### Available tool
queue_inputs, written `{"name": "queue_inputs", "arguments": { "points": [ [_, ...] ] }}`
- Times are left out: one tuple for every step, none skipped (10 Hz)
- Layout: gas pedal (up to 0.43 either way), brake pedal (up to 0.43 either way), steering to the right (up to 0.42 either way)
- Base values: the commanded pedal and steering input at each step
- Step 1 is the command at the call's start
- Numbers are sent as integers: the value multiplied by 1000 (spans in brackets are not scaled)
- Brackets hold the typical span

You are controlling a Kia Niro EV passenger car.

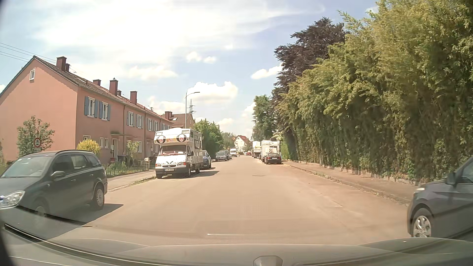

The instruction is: Follow the waypoints while adhering to traffic rules and regulations

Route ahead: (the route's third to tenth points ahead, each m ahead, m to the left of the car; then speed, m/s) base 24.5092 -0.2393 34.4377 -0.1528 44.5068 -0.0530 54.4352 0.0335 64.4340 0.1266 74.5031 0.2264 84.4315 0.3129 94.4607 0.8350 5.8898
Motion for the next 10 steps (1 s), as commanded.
{"name": "queue_inputs", "arguments": {
  "points": [
    [169,0,2],
    [150,0,2],
    [150,0,1],
    [138,0,0],
    [138,0,-1],
    [118,0,-2],
    [118,0,-3],
    [118,0,-4],
    [118,0,-5],
    [118,0,-8]
  ]
}}
